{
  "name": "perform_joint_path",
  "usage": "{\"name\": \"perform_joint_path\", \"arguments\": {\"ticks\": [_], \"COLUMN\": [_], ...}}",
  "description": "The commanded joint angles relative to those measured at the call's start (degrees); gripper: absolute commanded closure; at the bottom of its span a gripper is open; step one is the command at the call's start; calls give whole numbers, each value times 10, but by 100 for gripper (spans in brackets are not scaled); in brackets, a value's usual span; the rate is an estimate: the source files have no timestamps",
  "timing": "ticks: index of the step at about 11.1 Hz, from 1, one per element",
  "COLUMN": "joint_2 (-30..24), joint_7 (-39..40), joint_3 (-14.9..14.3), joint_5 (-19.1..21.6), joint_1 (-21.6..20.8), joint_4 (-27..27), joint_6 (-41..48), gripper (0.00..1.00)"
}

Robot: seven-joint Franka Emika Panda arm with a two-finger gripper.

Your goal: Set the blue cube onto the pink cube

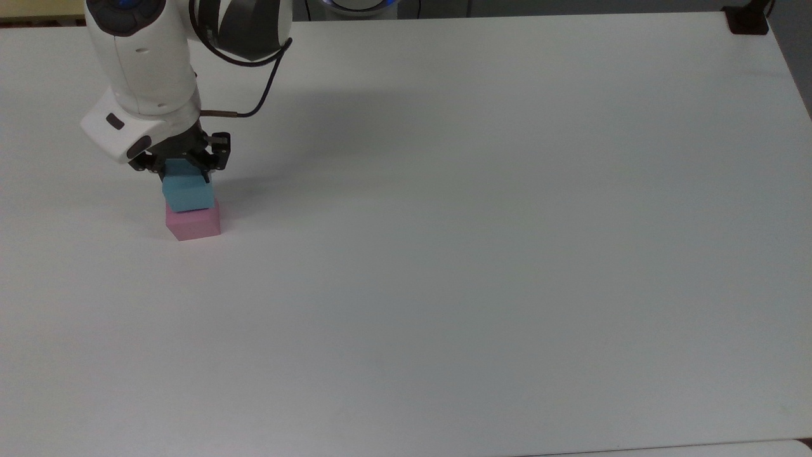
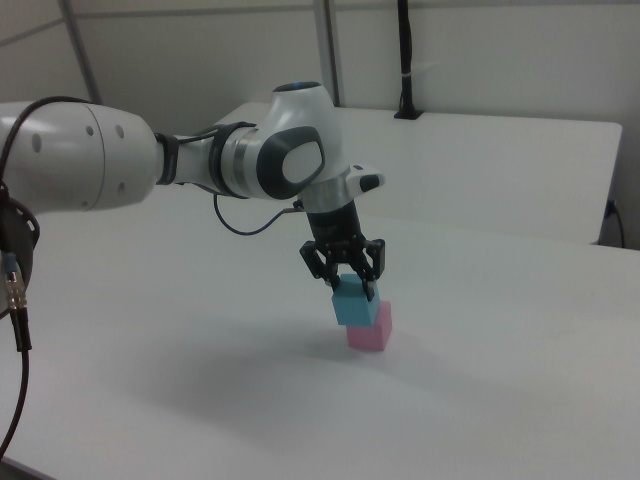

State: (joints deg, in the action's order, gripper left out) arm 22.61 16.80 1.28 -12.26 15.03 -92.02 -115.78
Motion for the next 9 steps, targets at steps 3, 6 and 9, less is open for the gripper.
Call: {"name": "perform_joint_path", "arguments": {"ticks": [3, 6, 9], "joint_2": [0, -47, -125], "joint_7": [-25, -26, -59], "joint_3": [-5, -4, -4], "joint_5": [-2, 11, 61], "joint_1": [8, 10, 5], "joint_4": [2, 2, 2], "joint_6": [-22, 5, 100], "gripper": [0, 0, 0]}}
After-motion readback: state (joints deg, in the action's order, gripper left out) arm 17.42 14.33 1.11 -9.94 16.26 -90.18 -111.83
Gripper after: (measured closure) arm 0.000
